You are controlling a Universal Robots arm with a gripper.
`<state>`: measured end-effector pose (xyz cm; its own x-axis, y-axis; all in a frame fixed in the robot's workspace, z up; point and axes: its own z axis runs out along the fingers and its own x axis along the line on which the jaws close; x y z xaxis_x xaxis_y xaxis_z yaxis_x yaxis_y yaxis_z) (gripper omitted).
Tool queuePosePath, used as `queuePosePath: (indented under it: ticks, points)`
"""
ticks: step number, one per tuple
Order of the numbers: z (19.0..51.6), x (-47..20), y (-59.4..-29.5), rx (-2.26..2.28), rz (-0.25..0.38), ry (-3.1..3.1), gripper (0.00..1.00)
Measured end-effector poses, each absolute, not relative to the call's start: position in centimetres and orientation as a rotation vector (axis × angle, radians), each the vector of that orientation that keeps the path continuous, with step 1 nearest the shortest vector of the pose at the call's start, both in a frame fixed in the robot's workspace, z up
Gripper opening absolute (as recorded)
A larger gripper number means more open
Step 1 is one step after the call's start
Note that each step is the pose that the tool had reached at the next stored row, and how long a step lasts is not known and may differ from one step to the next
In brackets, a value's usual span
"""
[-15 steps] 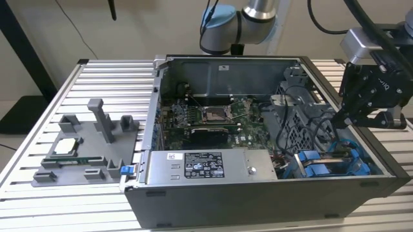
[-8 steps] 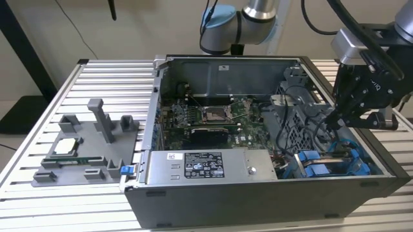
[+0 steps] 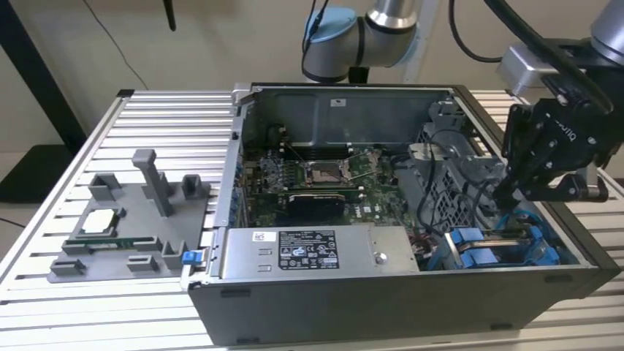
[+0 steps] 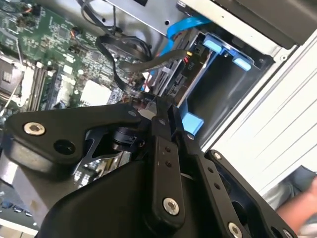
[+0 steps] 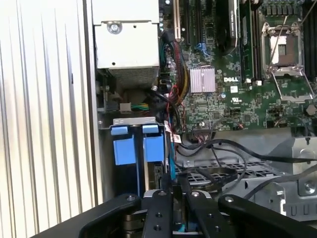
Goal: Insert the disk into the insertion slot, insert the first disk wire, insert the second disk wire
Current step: 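Insert the second disk wire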
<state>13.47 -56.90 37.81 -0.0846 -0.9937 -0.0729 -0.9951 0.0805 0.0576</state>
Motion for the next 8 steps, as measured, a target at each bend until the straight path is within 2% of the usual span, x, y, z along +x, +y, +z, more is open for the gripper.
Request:
queuePosePath:
  ticks: [8]
  points:
    - [36.5, 13.5, -56.9, -2.118, 0.143, 2.297, 0.00]
